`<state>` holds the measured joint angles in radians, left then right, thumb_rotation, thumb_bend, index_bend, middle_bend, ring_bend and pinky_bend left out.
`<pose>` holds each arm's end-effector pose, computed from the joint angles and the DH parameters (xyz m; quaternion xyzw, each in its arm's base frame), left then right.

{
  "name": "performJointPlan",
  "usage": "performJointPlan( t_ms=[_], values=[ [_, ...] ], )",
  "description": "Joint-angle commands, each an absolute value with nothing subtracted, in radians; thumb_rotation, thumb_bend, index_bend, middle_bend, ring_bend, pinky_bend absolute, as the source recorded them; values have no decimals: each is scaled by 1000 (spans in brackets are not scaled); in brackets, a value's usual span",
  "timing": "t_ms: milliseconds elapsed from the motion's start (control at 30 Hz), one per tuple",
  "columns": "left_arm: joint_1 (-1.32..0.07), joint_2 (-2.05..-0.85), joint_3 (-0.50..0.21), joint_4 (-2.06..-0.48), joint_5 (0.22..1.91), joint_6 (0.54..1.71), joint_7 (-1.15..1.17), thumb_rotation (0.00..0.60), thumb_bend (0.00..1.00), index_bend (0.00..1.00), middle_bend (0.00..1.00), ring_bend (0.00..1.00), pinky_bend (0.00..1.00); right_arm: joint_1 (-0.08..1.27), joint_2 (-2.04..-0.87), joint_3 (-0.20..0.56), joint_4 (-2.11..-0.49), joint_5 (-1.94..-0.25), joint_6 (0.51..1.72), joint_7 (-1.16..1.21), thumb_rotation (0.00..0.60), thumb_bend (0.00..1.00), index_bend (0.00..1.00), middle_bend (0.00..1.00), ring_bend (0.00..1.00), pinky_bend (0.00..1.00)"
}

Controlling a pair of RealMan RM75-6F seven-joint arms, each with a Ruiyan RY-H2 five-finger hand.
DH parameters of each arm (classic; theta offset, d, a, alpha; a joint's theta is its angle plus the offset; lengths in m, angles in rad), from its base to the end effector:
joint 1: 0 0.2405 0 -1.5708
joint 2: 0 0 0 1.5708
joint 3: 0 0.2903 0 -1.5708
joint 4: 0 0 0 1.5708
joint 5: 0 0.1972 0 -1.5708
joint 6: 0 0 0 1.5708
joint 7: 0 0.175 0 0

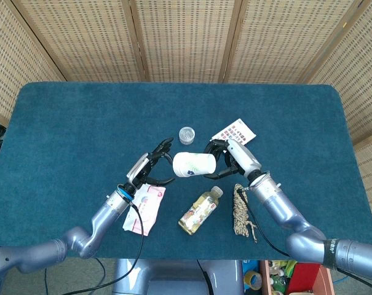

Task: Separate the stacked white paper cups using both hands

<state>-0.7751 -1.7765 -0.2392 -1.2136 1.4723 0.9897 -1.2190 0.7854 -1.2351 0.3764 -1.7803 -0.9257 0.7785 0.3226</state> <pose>-0.1072 0.3925 -0.0653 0.4010 0.7079 0.5810 0.0226 -0.1101 -0.4109 0.0821 0.5550 -0.6287 0.4977 0.2214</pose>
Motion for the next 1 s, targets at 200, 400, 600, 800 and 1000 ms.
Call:
performJointPlan(
  t_ms=[200,400,600,800,1000],
  values=[
    [-789,-1791,-230,-1203,1474,989,-1234,600,269,515,36,0,0,781,-1233,375,-1781,-929,778,325,600,237,766,664,555,802],
    [-799,-1799,-230,-1199,1473,993,-1238,600,294,545,36,0,0,778,-1231,373,-1784,-933,777,328,600,236,766,664,555,802],
    [-809,-1802,-232,-1199,1472,994,-1237,600,320,550,36,0,0,777,-1227,374,-1790,-936,779,327,600,237,766,664,556,802],
    [-821,-1802,-232,-1202,1473,989,-1240,600,361,553,36,0,0,777,-1227,372,-1793,-935,779,323,600,237,766,664,555,802],
    [-832,-1809,-226,-1194,1476,986,-1248,600,387,553,36,0,0,779,-1232,370,-1789,-931,779,320,600,237,766,664,555,802]
  ],
)
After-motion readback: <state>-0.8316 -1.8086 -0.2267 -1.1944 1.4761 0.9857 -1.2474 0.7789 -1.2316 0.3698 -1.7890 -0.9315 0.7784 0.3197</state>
